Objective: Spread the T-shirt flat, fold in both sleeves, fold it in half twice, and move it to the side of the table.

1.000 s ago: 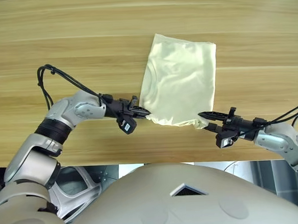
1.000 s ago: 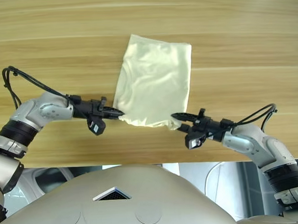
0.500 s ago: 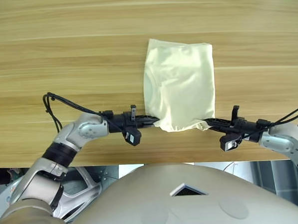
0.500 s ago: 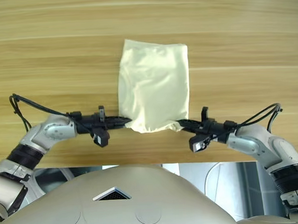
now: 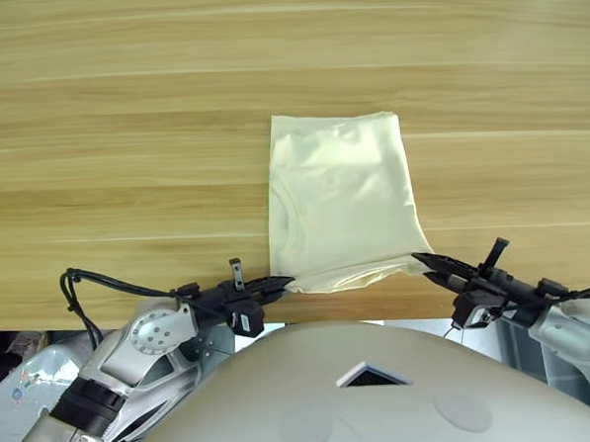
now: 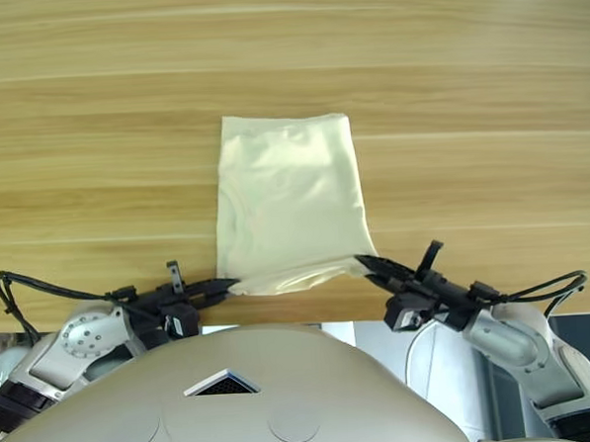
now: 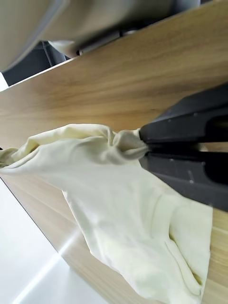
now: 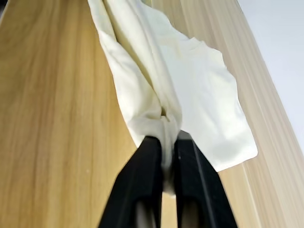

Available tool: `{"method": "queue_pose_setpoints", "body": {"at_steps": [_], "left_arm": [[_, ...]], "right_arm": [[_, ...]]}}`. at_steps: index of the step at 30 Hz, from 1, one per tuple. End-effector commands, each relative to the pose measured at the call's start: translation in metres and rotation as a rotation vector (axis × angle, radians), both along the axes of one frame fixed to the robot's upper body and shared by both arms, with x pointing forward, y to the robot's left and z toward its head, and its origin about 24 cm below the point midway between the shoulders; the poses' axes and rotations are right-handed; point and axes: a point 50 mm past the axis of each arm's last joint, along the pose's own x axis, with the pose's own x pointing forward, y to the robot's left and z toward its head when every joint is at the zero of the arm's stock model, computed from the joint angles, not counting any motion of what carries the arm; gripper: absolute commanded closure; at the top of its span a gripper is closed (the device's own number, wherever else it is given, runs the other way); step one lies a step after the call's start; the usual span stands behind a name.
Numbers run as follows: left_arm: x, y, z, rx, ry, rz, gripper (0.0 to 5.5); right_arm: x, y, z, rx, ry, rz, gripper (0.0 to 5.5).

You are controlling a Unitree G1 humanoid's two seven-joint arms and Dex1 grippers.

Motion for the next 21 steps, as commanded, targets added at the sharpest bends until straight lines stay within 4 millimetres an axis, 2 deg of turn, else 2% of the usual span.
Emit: {"method": "queue_pose_setpoints", "body": {"at_steps": [1, 7, 12, 16, 21], "left_arm": [[0.006, -0.002, 0.009, -0.043, -0.021, 0.016, 5.44], [0.034, -0.013, 0.032, -0.219, -0.114, 0.113, 5.44], [0.076, -0.018, 0.043, -0.365, -0.12, 0.258, 5.44], [0.109, -0.013, 0.031, -0.372, -0.093, 0.427, 5.44], [0.12, -0.009, 0.013, -0.303, -0.086, 0.497, 5.44]], "right_arm": [[0.009, 0.008, 0.006, 0.047, -0.016, 0.033, 5.36], [0.025, 0.014, 0.02, 0.159, -0.074, 0.019, 5.36], [0.056, 0.021, 0.022, 0.25, -0.129, 0.002, 5.36], [0.082, 0.027, 0.014, 0.299, -0.143, -0.005, 5.36], [0.11, 0.033, 0.006, 0.338, -0.164, -0.052, 5.36]]}}
